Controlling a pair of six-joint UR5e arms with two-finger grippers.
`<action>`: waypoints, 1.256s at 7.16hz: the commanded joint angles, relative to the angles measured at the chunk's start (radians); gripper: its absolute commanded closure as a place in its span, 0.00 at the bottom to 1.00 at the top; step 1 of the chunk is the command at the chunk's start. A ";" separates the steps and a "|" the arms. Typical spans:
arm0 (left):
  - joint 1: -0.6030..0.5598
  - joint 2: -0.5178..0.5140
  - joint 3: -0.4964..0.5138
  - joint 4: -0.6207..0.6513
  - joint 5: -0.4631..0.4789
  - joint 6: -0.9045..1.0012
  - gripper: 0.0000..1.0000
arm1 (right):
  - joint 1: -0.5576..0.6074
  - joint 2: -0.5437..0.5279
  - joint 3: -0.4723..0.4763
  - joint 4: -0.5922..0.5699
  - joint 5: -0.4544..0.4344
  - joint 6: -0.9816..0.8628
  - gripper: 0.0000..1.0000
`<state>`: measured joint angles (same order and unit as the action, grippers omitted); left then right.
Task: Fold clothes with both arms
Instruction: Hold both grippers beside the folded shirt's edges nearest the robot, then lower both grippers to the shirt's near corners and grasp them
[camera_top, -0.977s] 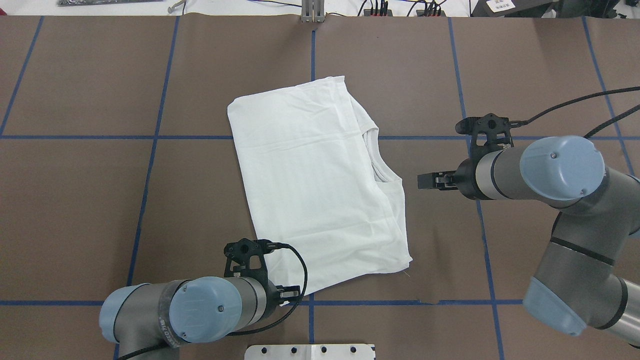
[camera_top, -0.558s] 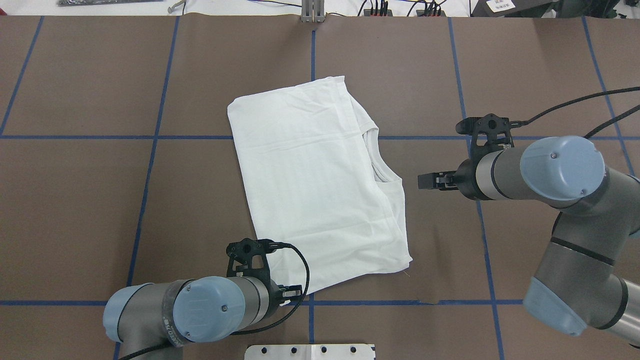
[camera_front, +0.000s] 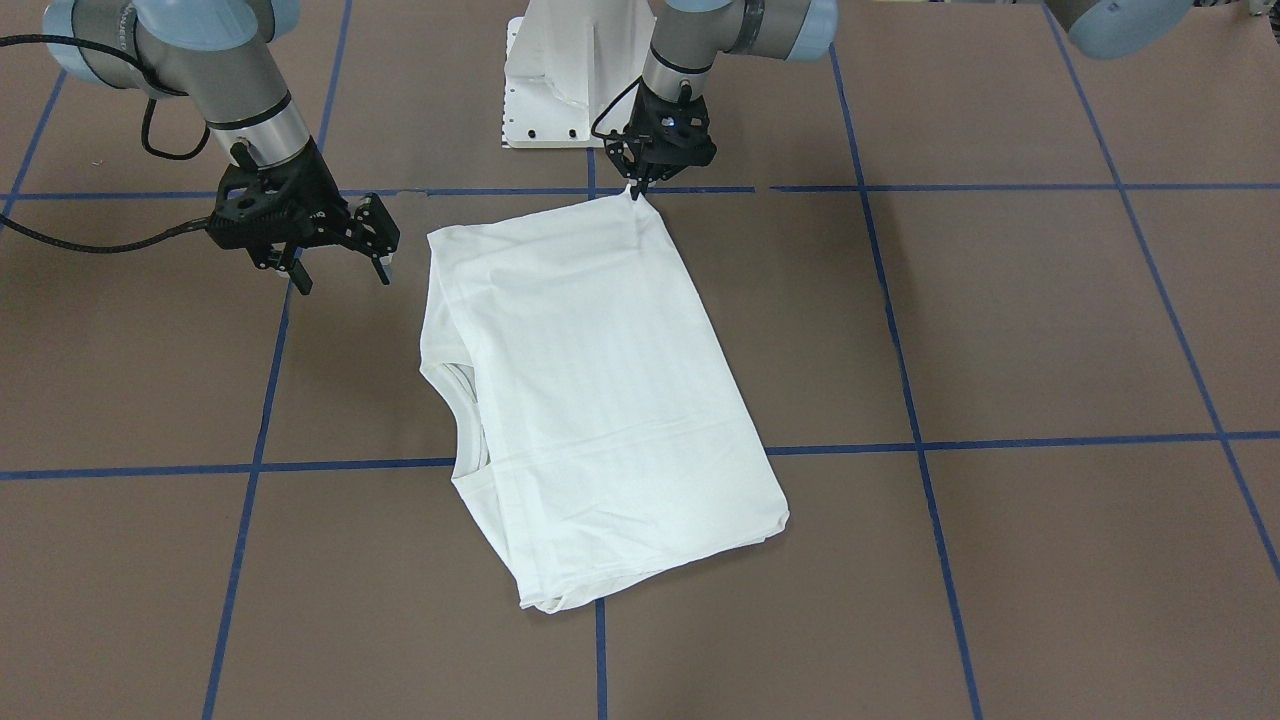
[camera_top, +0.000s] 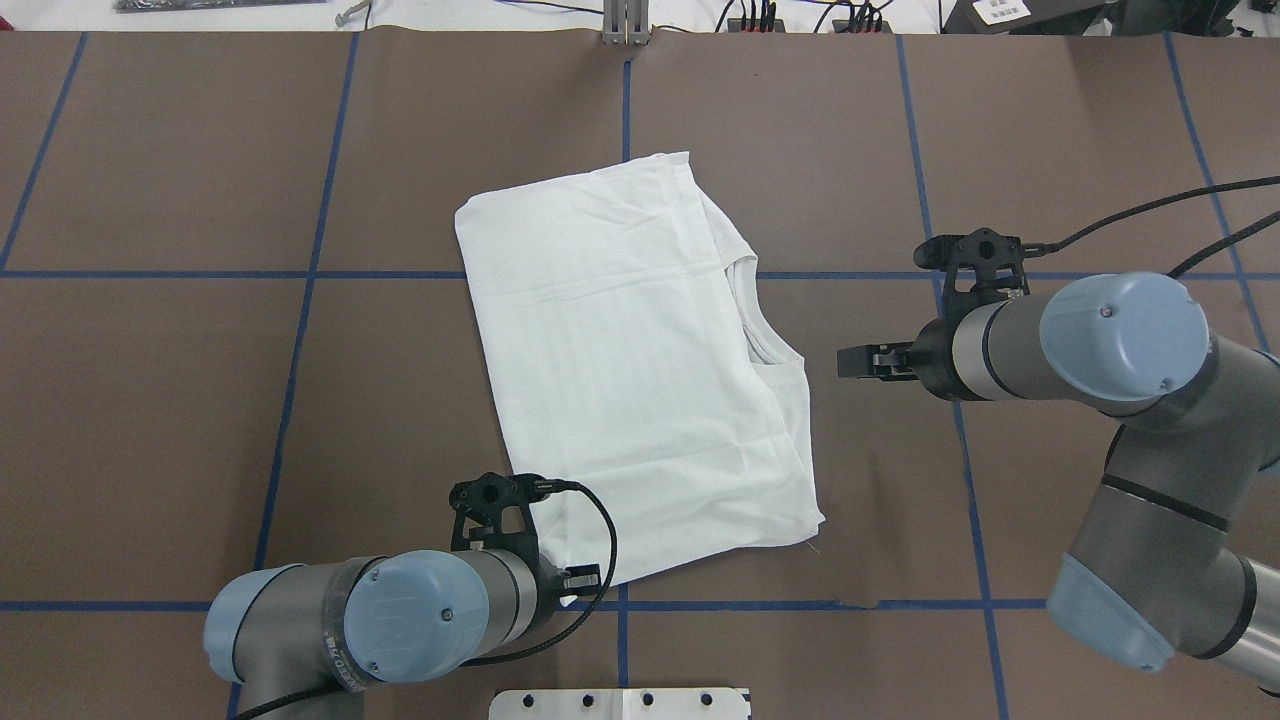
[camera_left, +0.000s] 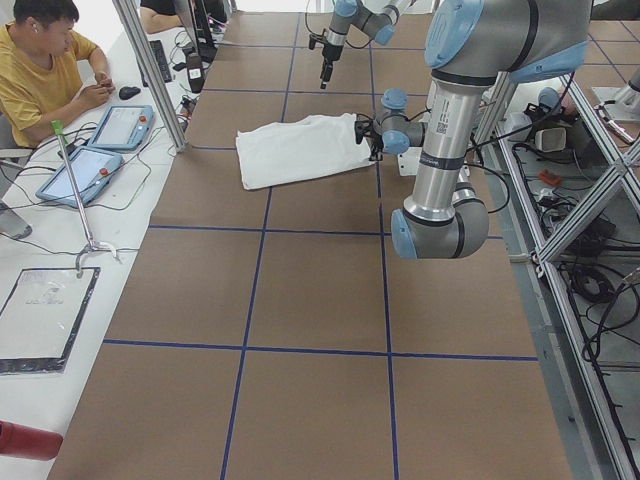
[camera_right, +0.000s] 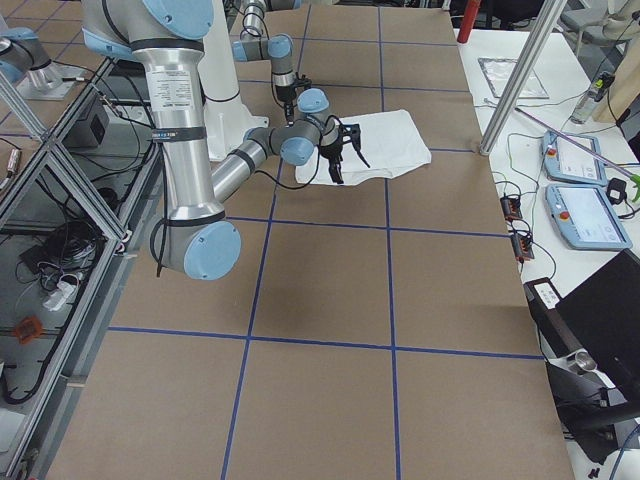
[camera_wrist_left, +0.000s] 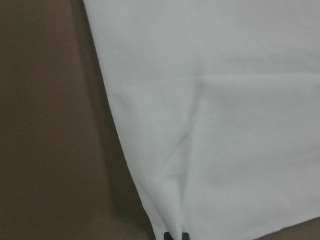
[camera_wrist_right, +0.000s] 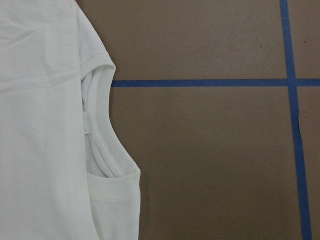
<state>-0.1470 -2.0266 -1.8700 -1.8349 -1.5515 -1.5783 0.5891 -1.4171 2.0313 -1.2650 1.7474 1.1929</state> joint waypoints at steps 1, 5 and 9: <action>-0.031 0.035 -0.070 0.006 -0.001 0.021 1.00 | -0.024 0.004 0.010 -0.002 -0.012 0.212 0.00; -0.042 0.160 -0.184 0.008 -0.001 0.083 1.00 | -0.225 0.015 0.024 -0.008 -0.219 0.544 0.03; -0.034 0.170 -0.186 0.005 -0.001 0.078 1.00 | -0.399 0.165 0.018 -0.265 -0.374 0.795 0.06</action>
<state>-0.1835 -1.8567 -2.0560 -1.8297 -1.5524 -1.4996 0.2416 -1.3062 2.0678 -1.4574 1.4164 1.9075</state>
